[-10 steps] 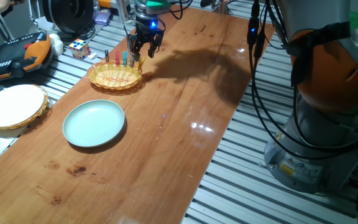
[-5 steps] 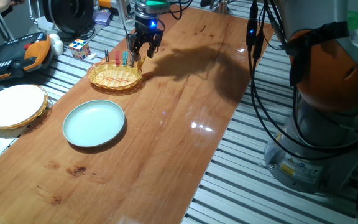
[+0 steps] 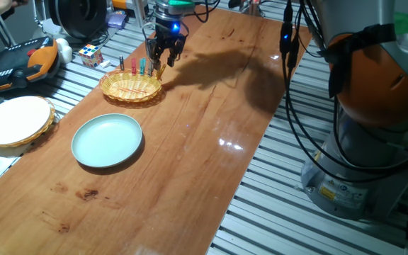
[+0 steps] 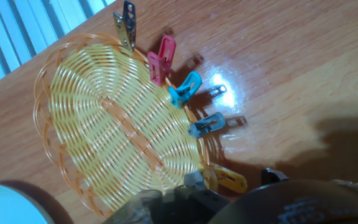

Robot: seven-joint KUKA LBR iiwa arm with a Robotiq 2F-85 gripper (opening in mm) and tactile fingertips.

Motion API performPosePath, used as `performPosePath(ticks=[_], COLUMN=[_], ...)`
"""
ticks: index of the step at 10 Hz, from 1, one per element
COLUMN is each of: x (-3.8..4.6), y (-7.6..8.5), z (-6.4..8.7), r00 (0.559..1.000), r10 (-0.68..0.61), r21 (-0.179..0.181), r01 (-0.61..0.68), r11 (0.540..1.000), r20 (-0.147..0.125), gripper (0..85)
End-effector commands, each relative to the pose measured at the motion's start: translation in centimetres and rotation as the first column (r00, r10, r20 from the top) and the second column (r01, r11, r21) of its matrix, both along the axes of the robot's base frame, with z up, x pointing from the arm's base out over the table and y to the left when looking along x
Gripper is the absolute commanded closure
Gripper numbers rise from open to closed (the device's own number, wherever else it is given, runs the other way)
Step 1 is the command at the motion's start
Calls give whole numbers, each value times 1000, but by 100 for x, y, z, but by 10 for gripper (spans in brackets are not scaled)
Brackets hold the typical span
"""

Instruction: Use a clamp

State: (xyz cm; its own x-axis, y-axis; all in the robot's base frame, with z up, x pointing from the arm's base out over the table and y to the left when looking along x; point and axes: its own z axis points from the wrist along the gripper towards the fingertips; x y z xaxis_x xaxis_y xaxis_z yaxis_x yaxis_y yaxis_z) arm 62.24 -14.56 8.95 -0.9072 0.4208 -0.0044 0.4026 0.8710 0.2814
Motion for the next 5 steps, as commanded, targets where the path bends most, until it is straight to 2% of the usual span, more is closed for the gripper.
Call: performPosePath(ticks=[1,5], x=[0,1], y=[4,34], z=[-7,-20], r00=[1000,1000], r10=[0,-2], r21=[9,58], r01=[0,2], r11=[1000,998], r20=[-2,-4], gripper=[350,387])
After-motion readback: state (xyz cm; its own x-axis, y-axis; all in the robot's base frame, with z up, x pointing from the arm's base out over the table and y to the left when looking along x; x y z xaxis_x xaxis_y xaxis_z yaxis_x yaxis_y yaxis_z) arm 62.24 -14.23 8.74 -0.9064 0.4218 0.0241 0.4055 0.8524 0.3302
